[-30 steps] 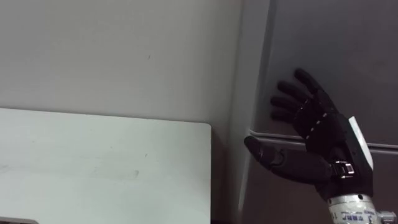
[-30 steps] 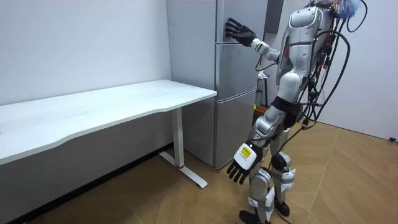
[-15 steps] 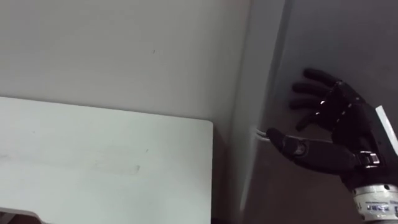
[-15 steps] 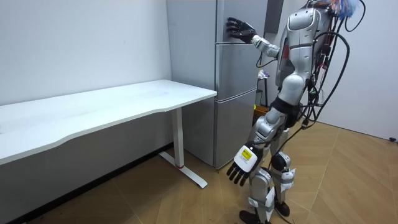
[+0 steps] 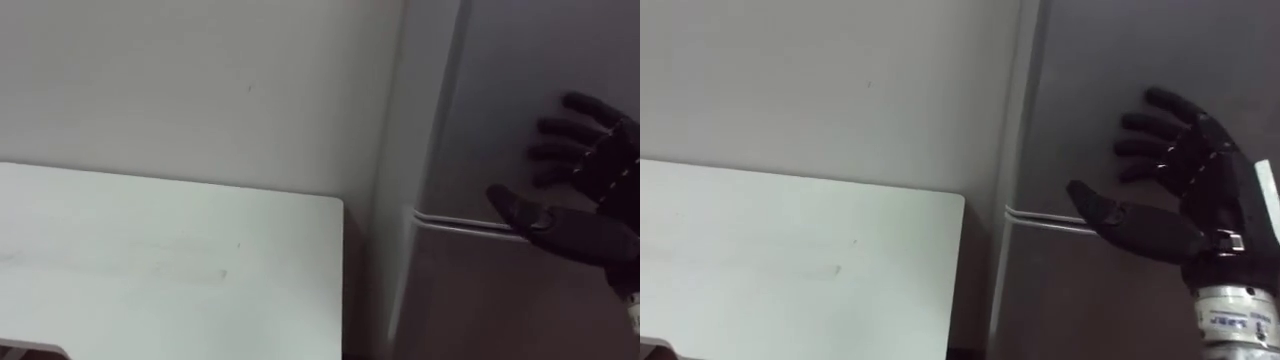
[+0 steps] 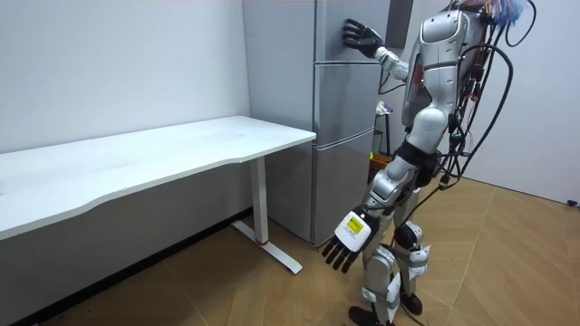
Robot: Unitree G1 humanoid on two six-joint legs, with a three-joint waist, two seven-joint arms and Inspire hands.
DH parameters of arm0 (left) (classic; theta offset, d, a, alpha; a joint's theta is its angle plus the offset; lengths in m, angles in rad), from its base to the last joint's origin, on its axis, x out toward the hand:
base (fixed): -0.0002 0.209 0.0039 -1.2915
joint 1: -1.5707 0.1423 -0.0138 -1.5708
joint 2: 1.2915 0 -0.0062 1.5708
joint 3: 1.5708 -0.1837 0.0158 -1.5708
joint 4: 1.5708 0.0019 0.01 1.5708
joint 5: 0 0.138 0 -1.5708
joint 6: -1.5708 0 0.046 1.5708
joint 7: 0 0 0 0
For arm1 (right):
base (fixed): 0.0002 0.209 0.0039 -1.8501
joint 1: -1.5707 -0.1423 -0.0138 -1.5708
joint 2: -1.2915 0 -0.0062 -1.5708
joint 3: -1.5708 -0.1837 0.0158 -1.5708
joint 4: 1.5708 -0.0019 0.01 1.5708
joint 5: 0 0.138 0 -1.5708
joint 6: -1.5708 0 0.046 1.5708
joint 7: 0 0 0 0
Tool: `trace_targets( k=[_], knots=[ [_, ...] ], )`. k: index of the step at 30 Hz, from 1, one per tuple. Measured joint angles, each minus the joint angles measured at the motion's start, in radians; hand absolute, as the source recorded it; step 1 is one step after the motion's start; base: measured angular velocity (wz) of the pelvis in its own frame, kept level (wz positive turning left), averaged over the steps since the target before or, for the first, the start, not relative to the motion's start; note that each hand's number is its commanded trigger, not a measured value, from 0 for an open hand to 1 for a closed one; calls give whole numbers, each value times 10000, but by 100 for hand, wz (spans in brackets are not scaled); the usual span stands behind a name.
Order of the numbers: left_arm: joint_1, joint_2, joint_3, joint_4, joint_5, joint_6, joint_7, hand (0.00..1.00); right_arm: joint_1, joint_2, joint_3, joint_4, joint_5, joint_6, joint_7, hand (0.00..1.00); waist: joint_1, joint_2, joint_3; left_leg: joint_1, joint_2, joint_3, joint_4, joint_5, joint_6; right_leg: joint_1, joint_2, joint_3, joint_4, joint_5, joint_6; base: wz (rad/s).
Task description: Put the bottle in the upper fridge
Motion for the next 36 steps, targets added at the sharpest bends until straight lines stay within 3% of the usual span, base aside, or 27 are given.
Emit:
trace_targets(
  k=[3, 12, 20, 23, 25, 29, 30, 34, 36],
  knots=[
    [-28, -6, 342, 6, -239, -179, 15, 0, 140, -281, -529, -1, 729, 109, -21, 0, -39, 23, -22, 107, 1, 86, -65, 5, 8, 16, -13, 16, 12, 0, 1, -5],
    [104, -83, 1020, -16, -415, -259, 342, 0, 1126, -283, -2015, 0, 1153, 411, -1239, 0, -360, -49, -63, 177, -13, 365, -221, -26, 46, -48, -59, 185, 2, -24, 58, -6],
    [60, -79, 1037, 183, -481, -267, 1040, 0, 2139, -279, -2532, 673, 1128, 568, -2343, 0, -588, -19, -23, 362, 10, 651, -515, -37, 57, -97, -57, 499, 76, -22, 64, -12],
    [-149, -64, 1023, 182, -797, -267, 1112, 0, 2622, -275, -2576, 880, 1671, 561, -2774, 0, -593, 0, 49, 386, 14, 694, -517, -53, 66, -86, -60, 565, 80, -20, 67, -3],
    [-179, -66, 992, 177, -1186, -274, 1120, 0, 2943, -256, -2550, 1211, 2318, 557, -2913, 0, -546, 71, 27, 377, 25, 771, -505, -68, 75, -126, -53, 682, 96, -12, 79, -10],
    [-224, -80, 1002, 156, -1677, -278, 1185, 0, 3382, 73, -2536, 1902, 2370, 561, -3145, 0, -592, 243, 17, 333, 13, 772, -490, -82, 96, -231, -68, 817, 183, -11, 84, -6],
    [-224, -80, 1002, 155, -1730, -272, 1185, 0, 3566, 217, -2579, 2166, 2392, 564, -3178, 0, -605, 283, -21, 318, 5, 765, -490, -85, 104, -244, -80, 800, 191, -8, 91, 0],
    [-187, -155, 998, 133, -1926, -151, 1183, 0, 3998, 1001, -2556, 2965, 2781, 665, -3306, 0, -679, 405, -8, 376, 1, 799, -486, -86, 110, -208, -89, 799, 215, -3, 99, 0],
    [-191, -205, 1002, 134, -1981, -150, 1184, 0, 4079, 1188, -2456, 3509, 3166, 701, -3417, 0, -694, 467, -21, 395, 4, 799, -493, -86, 109, -203, -86, 805, 215, -4, 100, 0]
  ],
)
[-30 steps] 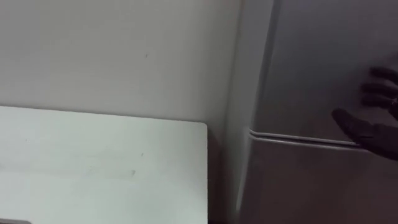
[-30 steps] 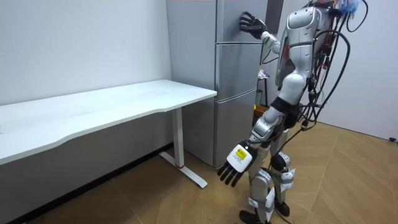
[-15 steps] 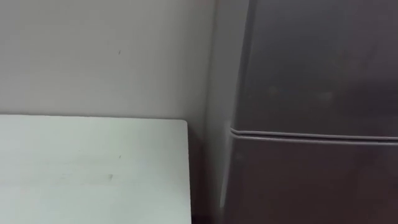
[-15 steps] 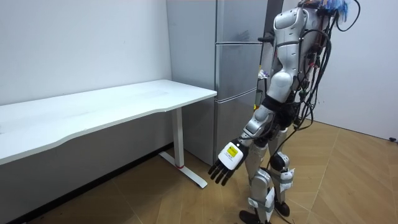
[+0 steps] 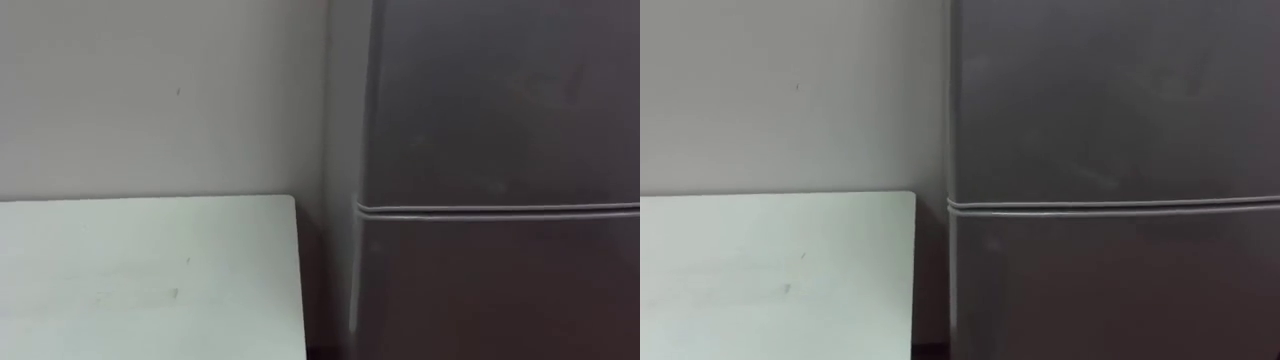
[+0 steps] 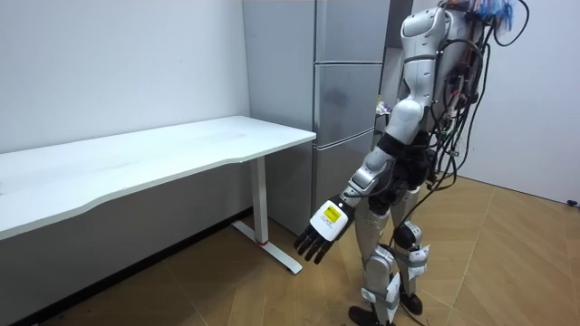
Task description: Put the bottle in the upper fridge
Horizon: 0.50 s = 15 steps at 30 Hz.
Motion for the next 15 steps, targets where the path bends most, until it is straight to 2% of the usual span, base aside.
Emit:
trace_targets(
  k=[3, 8, 13, 15],
  knots=[
    [-27, -125, -16, -6, -1, 11, -6, 0, 12, 343, 65, 1100, 283, 6, -285, 0, -9, 12, 3, 12, -2, 87, 7, -2, -1, -56, 6, 109, -38, -38, 24, -3],
    [-28, -220, -29, -19, -183, 16, -88, 0, -71, 444, 588, 3302, 268, 10, -279, 0, -81, 23, 3, 118, -18, 167, -4, -23, 15, -20, 2, 254, -37, -96, 58, -5],
    [-1, -323, -43, 10, -212, 8, -104, 0, 11, 788, 1042, 5202, 148, 69, 28, 0, -140, 71, -5, 127, -14, 207, -69, -35, 2, -24, 14, 260, -72, -101, 65, -1],
    [31, -346, -55, 20, -401, -19, -104, 0, 13, 810, 1321, 5840, -89, 76, 276, 0, -146, 87, -14, 146, -19, 213, -60, -36, 1, -16, 13, 265, -84, -103, 68, 0]
  ],
)
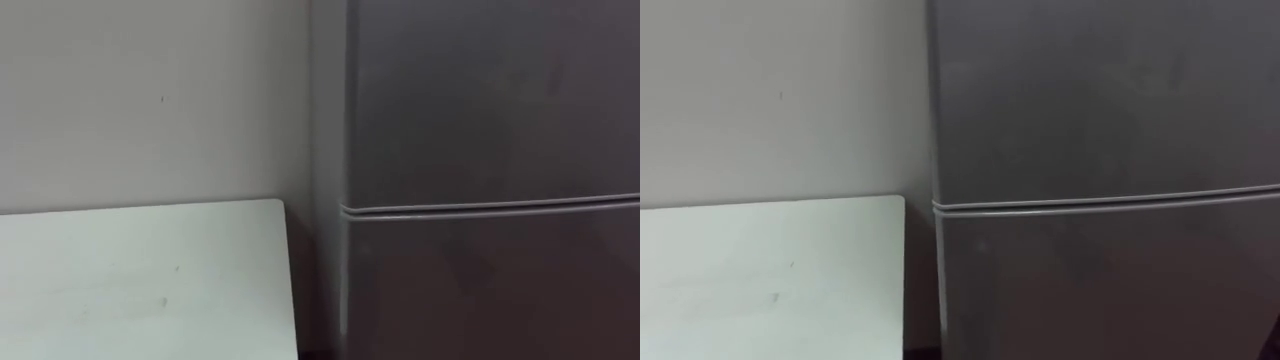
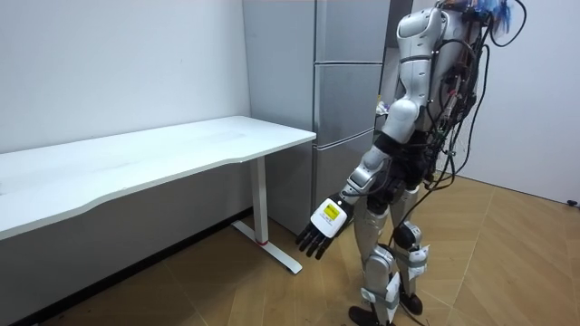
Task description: Put the bottle in the upper fridge
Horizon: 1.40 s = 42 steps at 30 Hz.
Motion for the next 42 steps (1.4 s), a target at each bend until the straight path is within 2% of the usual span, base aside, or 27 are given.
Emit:
trace_targets(
  k=[3, 4, 7, 10, 16, 19, 21, 26, 30, 42],
  knots=[
    [25, -42, -115, 27, 5, -148, 0, 0, 0, 4, 373, 930, -322, 4, 608, 0, 4, 19, 5, 48, -8, -15, 4, -1, 0, 35, -4, -5, -10, 0, 0, 0],
    [31, -78, -158, 27, 7, -154, -15, 0, -11, 7, 453, 1282, -430, 7, 922, 0, 1, 63, 28, 81, -9, -33, 3, -12, -3, 83, -5, -21, -35, -1, 2, 0],
    [52, -155, -169, 35, 27, -154, -199, 0, -30, 32, 500, 2005, -758, 188, 1663, 0, 15, 94, 21, 141, -3, -49, -1, -67, -18, 180, 5, -32, -112, -32, 13, 1],
    [56, -186, -286, 40, 26, -154, -276, 0, -83, 77, 917, 2518, -1047, 235, 2262, 0, 34, 92, 21, 144, 1, -49, -15, -70, -19, 163, 5, -29, -119, -45, 14, 0],
    [-120, -180, -687, 198, 84, -153, -327, 0, -237, 175, 2050, 2832, -2524, 560, 3400, 0, 64, 64, 25, 120, -5, -50, -9, -78, -14, 152, 5, -8, -119, -45, 15, 0],
    [-281, -185, -921, 534, 133, -165, -387, 0, -407, 209, 2484, 2844, -3187, 589, 3830, 0, 101, 66, 27, 81, -9, -51, 22, -94, -10, 104, 3, -15, -129, -50, 23, 0],
    [-335, -183, -1124, 648, 133, -174, -399, 0, -569, 214, 2777, 2843, -3584, 588, 4003, 0, 129, 73, 26, -66, -5, -53, 54, -119, -4, 7, 3, -25, -118, -50, 24, 0],
    [-405, -189, -1362, 757, 123, -195, -486, 0, -778, 214, 3419, 2882, -3932, 575, 4281, 0, 455, 79, 28, -125, -24, -120, 71, -122, 1, 30, 11, -34, -132, -28, 39, 3],
    [-524, -179, -1725, 765, 126, -204, -559, 0, -1090, 215, 3804, 3163, -4093, 570, 4348, 0, 586, 115, 38, -234, -42, -330, 95, -121, -2, 40, 33, -50, -117, -20, 31, 15],
    [-534, -192, -1729, 815, 111, -279, -654, 0, -1296, 214, 3989, 3517, -4335, 565, 4681, 0, 577, 163, 104, -294, -167, -908, 278, -146, 8, 347, -16, -568, -131, -21, 34, 13]
  ],
)
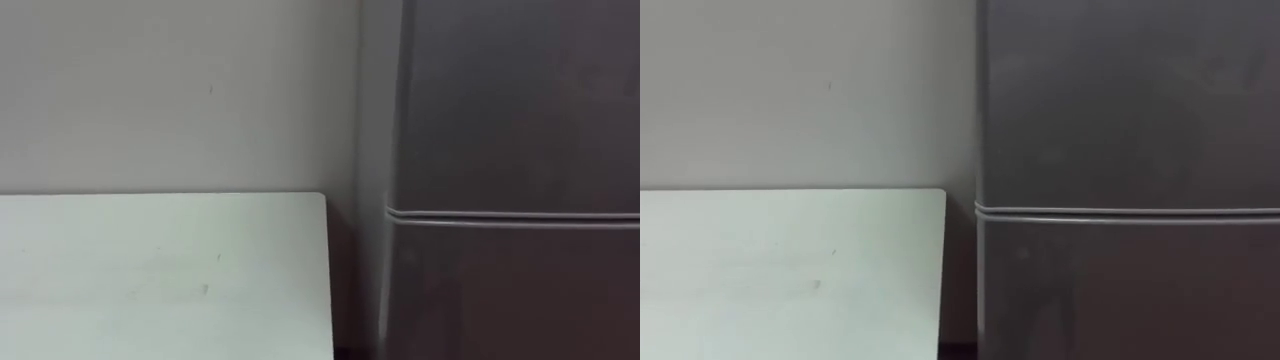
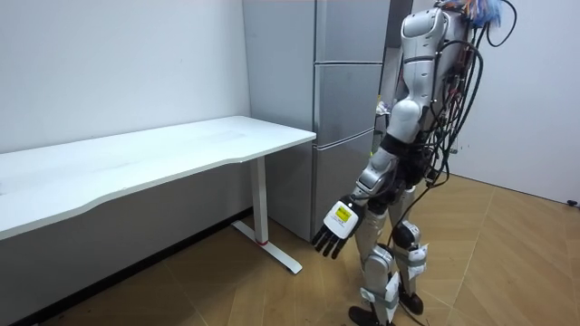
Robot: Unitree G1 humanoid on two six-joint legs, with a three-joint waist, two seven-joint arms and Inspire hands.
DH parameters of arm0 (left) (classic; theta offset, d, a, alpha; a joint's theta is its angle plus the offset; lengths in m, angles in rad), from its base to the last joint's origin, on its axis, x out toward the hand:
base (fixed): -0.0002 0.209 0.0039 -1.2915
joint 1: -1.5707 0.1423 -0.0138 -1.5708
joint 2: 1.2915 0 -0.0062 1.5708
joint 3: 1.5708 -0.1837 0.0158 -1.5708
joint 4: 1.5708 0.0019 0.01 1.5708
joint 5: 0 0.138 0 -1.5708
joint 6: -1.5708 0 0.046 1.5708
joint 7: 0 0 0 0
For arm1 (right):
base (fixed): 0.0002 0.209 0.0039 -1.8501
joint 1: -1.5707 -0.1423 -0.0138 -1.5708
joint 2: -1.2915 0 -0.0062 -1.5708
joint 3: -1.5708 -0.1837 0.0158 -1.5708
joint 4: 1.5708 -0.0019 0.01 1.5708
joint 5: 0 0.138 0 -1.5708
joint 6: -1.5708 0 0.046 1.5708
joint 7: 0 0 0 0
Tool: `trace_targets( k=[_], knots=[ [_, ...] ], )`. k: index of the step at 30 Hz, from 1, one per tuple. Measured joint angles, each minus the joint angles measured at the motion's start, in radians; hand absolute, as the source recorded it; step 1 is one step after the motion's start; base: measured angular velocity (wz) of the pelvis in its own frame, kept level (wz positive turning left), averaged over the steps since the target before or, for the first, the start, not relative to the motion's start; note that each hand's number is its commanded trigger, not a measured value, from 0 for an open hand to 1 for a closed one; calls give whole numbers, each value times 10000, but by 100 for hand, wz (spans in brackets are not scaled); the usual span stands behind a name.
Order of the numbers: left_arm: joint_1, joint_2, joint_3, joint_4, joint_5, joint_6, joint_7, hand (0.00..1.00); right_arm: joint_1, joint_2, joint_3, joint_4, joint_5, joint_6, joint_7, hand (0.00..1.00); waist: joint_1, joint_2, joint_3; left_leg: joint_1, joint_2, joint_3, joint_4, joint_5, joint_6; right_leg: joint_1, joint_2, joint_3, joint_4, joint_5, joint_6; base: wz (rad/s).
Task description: Put the bottle in the upper fridge
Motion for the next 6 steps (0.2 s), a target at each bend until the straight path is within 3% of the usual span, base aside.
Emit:
trace_targets(
  k=[6],
  knots=[
    [30, -14, 8, 17, 10, -218, 29, 0, -9, 0, -9, 49, 0, -8, 156, 0, 9, -3, 2, -147, -21, -163, 126, 3, 1, -5, 1, -49, -5, -1, 2, 8]
  ],
)
